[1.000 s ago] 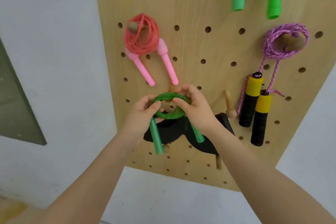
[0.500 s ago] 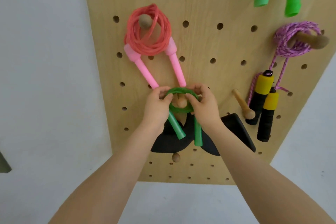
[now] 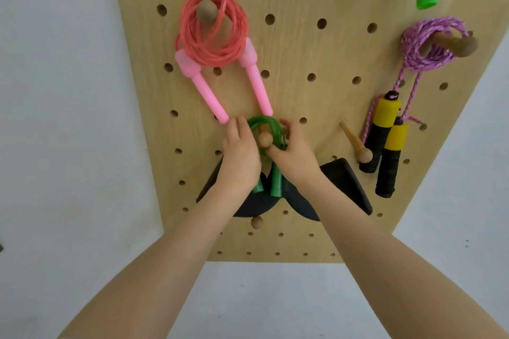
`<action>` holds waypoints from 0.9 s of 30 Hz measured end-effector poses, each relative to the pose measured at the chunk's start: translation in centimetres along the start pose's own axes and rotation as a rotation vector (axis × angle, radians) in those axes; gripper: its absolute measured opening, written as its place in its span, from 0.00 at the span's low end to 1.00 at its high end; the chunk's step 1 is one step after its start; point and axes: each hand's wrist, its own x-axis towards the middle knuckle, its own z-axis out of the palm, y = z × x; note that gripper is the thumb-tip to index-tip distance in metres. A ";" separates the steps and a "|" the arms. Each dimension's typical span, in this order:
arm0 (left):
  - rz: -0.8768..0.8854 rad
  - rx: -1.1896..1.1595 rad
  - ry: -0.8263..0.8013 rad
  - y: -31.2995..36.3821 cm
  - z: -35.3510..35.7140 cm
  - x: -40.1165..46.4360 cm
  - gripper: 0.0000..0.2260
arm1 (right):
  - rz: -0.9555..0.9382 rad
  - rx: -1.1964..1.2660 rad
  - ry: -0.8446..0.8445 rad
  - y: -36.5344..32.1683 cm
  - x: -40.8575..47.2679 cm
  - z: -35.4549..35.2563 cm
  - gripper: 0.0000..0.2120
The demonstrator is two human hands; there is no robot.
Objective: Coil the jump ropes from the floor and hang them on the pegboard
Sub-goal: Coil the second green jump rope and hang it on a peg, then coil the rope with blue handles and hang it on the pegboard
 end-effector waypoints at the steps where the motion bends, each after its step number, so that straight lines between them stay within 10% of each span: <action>1: 0.024 0.044 0.023 -0.2 -0.2 -0.4 0.28 | -0.022 -0.013 -0.024 0.1 -0.3 -0.3 0.31; 7: 0.128 0.094 0.044 -0.6 -1.6 -2.8 0.26 | -0.094 -0.036 -0.067 0.0 -1.2 -1.7 0.33; 12: 0.050 0.014 0.160 -1.4 -1.0 -6.5 0.24 | -0.320 0.042 0.199 -0.6 -4.3 -2.6 0.12; 18: -0.122 0.055 0.254 -7.6 0.1 -15.0 0.18 | -0.444 0.144 -0.229 1.3 -10.1 1.9 0.03; 27: -0.706 0.015 0.119 -18.8 -0.5 -28.2 0.10 | -0.156 0.158 -0.855 5.2 -17.4 16.1 0.06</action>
